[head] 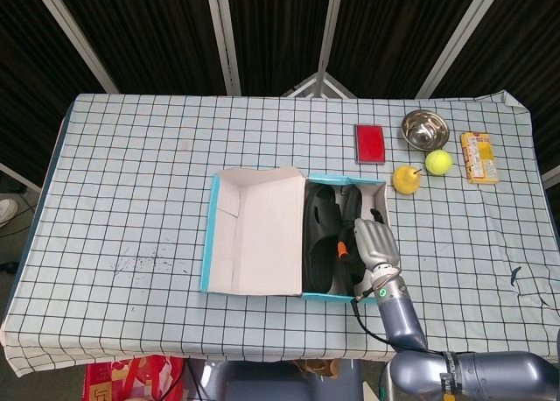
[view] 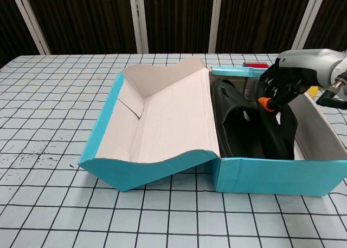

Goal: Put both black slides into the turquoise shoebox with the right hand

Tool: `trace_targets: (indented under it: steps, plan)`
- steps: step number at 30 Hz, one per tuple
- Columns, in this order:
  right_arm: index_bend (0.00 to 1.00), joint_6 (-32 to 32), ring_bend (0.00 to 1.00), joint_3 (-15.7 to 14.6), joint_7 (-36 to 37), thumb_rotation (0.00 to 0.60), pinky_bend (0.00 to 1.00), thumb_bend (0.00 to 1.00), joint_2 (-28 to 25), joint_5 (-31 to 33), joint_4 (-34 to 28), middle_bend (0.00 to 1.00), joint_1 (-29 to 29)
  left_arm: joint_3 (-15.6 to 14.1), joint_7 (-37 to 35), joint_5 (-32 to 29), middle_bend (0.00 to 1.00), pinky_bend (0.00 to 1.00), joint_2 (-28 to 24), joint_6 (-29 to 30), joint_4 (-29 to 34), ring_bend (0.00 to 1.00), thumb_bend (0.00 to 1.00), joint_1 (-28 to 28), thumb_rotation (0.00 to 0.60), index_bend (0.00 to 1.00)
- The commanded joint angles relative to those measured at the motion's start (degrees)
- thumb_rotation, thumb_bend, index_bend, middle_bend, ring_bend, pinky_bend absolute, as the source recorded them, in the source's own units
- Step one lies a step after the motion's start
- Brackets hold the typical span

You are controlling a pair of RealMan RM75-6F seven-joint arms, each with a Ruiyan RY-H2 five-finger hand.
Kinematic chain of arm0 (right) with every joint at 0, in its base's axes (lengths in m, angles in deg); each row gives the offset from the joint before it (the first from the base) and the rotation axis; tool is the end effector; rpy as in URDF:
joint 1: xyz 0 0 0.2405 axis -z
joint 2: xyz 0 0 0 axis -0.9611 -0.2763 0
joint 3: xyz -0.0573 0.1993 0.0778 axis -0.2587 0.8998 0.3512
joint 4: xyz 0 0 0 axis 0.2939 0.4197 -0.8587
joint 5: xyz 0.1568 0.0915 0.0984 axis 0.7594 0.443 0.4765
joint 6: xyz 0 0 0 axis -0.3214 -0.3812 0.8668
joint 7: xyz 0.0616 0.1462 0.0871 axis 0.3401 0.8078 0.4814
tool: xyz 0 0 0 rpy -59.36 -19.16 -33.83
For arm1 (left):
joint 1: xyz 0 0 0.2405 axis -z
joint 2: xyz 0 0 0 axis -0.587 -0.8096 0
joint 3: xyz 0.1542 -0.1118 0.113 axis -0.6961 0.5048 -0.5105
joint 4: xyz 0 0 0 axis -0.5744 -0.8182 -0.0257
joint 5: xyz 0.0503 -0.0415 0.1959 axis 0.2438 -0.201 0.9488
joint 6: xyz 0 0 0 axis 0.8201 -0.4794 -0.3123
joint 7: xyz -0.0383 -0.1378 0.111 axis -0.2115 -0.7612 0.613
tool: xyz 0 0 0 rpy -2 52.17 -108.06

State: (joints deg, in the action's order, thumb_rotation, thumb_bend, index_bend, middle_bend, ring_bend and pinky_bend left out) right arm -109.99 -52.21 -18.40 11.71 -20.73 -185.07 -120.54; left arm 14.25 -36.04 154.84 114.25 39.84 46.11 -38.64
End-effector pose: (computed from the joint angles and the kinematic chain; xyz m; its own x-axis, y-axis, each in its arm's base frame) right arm -0.1000 -0.3099 0.0178 0.1207 -0.3828 0.9159 -0.9815 0.0920 0.1678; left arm -0.3516 0.1945 0.2712 0.3918 -0.2313 0.8905 0.8870 0.3520 -0.2989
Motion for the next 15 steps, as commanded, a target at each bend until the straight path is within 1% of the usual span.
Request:
trace_targets:
  steps: [1, 4, 7, 12, 15]
  plan:
    - [0.59, -0.84, 0.46, -0.77, -1.35, 0.600, 0.00, 0.52, 1.20, -1.13, 0.92, 0.57, -0.19, 0.01, -0.15, 0.03, 0.09, 0.14, -0.04, 0.01, -0.04, 0.06, 0.81, -0.03, 0.600, 0.23]
    - [0.59, -1.77, 0.46, -1.61, -2.88, 0.600, 0.00, 0.52, 2.43, -2.25, 2.20, 0.57, -0.26, 0.05, -0.49, 0.01, 0.09, 0.14, -0.08, 0.04, -0.20, 0.06, 0.81, -0.10, 0.600, 0.23]
    - [0.59, -2.01, 0.46, -1.47, -3.00, 0.600, 0.00, 0.52, 2.89, -2.29, 2.43, 0.57, -0.02, 0.11, -0.70, -0.09, 0.09, 0.14, -0.09, -0.01, -0.34, 0.06, 0.81, -0.12, 0.600, 0.23]
    - [0.59, -2.92, 0.46, 0.16, -3.61, 0.600, 0.00, 0.52, 1.27, -3.09, -0.26, 0.57, 0.24, 0.12, -0.87, -0.09, 0.09, 0.14, -0.09, -0.10, -0.44, 0.06, 0.81, -0.11, 0.600, 0.23]
    - [0.59, -3.37, 0.46, 2.07, -3.16, 0.600, 0.00, 0.52, -0.37, -2.69, -3.05, 0.57, 0.49, 0.10, -0.84, -0.05, 0.09, 0.14, -0.09, -0.11, -0.38, 0.06, 0.81, -0.11, 0.600, 0.23]
